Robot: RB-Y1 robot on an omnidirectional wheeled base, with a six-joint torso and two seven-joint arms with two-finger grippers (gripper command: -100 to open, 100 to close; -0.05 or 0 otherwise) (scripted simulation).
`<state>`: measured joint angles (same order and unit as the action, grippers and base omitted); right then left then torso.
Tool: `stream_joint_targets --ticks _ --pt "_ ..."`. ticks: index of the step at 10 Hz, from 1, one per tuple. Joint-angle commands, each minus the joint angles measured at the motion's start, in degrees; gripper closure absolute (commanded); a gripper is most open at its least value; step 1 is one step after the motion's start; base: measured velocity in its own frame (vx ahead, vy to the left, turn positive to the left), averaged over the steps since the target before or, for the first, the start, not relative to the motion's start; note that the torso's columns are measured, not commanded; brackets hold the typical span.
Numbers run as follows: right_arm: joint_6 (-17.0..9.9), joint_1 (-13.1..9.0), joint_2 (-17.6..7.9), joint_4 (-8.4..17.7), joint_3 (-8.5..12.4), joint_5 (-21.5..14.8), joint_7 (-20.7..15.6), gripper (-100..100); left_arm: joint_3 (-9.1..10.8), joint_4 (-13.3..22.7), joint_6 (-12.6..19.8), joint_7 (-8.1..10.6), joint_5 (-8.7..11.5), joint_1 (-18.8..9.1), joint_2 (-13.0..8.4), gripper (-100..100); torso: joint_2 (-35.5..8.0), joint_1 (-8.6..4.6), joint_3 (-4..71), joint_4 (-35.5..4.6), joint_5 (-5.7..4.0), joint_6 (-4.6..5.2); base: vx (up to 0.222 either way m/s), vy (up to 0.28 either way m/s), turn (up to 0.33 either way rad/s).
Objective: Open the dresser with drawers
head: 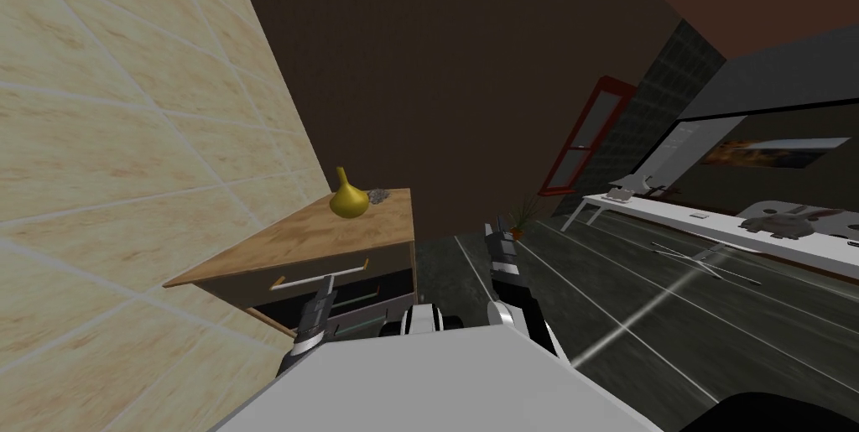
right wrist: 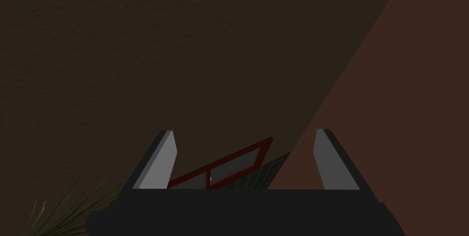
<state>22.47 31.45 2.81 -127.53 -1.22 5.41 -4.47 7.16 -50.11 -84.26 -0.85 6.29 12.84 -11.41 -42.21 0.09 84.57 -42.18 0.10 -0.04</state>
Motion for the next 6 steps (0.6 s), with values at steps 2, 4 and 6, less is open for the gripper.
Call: stream_joint_targets --ticks 2,4,6 --pt "0.0 0.0 0.0 0.0 0.0 0.0 0.0 0 0.0 -1.48 0.63 0.46 0.03 0.73 -0.45 100 0.02 0.09 0.01 0.0 0.02 -0.01 -0.054 -0.02 0.009" --pt "0.0 -0.03 0.02 0.0 -0.02 0.0 0.0 0 0.37 -2.62 2.5 1.34 0.29 0.45 -1.64 100 -0.49 -0.18 -0.27 -0.17 -0.1 -0.06 -0.178 -0.096 0.043" --pt "0.0 -0.03 0.02 0.0 -0.02 0.0 0.0 0 0.86 -4.14 5.01 2.52 0.64 0.06 -3.23 100 -0.37 -0.28 -0.12 -0.32 -0.33 -0.06 -0.192 -0.112 0.045"
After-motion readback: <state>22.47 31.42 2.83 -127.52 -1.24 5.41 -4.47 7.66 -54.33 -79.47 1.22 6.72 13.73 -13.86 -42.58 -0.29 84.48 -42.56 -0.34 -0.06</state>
